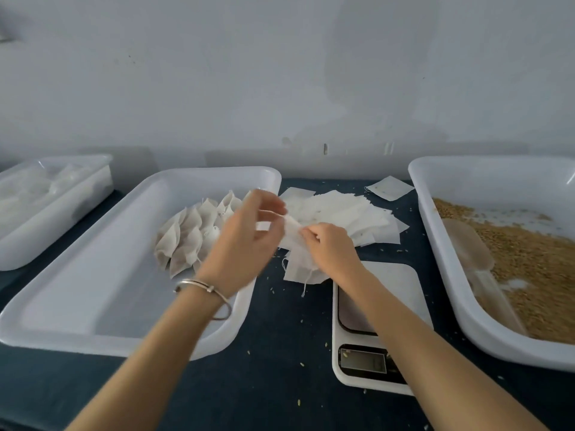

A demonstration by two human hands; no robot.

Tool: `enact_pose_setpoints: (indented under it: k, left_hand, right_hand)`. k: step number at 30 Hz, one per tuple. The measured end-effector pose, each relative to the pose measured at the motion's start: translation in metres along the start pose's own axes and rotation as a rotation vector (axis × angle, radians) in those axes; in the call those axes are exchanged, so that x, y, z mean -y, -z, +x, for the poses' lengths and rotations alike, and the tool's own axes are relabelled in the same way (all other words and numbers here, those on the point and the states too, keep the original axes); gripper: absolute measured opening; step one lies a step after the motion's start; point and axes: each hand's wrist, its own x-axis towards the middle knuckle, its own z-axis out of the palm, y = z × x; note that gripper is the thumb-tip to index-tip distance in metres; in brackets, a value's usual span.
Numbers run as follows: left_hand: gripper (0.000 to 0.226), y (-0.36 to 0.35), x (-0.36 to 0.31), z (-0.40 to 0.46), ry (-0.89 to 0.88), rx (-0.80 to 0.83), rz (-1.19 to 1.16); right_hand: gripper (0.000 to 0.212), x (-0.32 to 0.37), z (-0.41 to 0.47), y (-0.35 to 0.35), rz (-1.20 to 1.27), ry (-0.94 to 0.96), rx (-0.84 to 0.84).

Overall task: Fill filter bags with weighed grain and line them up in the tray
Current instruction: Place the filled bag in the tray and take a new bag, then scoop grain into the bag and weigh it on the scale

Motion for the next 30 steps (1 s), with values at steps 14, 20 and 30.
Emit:
enact_pose_setpoints:
  k: [14,20,30]
  left_hand:
    - [0.029,-0.111,-0.030,-0.058,0.188,-0.023,-0.597]
    - [0.020,-0.118,-0.031,-0.067,0.220,0.021,-0.517]
    - [0.019,-0.113,-0.031,-0.074,0.195,0.067,-0.235]
  right_hand:
    - [0.013,-0.012,-0.110,0.071,0.304,0.106,-0.449]
    - [0.021,-0.022,-0.137,0.068,0.324,0.144,-0.345]
    - [0.019,-0.023,-0.140,0.075,0.160,0.009,-0.438]
